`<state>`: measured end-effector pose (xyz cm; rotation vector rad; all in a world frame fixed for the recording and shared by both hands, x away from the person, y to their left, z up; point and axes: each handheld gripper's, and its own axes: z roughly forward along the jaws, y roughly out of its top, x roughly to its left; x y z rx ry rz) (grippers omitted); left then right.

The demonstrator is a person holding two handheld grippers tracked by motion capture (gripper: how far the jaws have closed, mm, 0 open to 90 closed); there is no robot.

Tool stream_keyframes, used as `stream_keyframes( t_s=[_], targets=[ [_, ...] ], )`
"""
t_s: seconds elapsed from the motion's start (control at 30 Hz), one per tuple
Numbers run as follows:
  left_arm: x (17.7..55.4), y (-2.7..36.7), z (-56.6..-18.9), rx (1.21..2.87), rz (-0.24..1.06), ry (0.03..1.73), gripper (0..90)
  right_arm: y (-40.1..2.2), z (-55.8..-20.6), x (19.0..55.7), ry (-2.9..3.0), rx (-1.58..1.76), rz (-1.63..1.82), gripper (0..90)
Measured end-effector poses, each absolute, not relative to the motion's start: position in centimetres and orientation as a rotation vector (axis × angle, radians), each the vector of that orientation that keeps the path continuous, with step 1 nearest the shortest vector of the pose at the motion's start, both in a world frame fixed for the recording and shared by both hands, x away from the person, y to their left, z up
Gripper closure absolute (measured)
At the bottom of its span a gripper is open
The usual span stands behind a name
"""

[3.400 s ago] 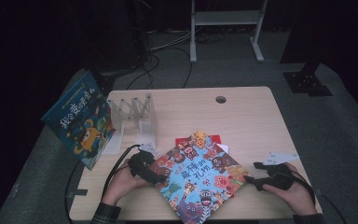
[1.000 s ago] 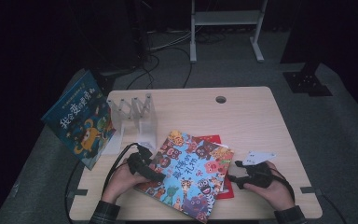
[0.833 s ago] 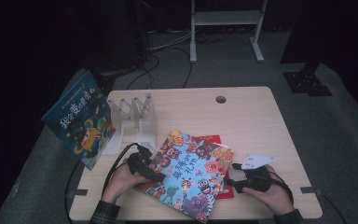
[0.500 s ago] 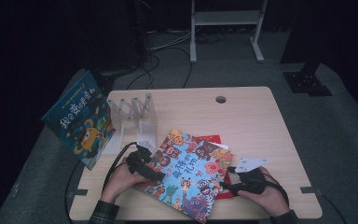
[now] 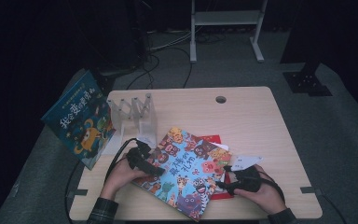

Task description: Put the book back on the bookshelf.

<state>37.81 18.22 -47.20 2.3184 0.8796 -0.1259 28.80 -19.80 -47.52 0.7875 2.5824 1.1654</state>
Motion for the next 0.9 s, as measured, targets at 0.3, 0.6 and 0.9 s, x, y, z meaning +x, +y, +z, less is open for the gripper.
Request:
stream_keyframes(
  t_s=[0.3, 0.6, 0.9],
  targets=[
    [38.3, 18.0, -47.1, 2.316, -0.126, 0.905, 0.0, -19.4, -47.5, 29.1, 2.587, 0.797, 1.152, 30.9],
    [38.3, 17.9, -46.4, 2.306, -0.129, 0.933, 0.0, -19.3, -47.4, 29.1, 2.591, 0.816, 1.143, 30.6],
    [37.7, 17.9, -43.1, 2.275, -0.081, 0.879, 0.0, -19.3, -47.4, 29.1, 2.593, 0.826, 1.143, 30.5]
  ],
)
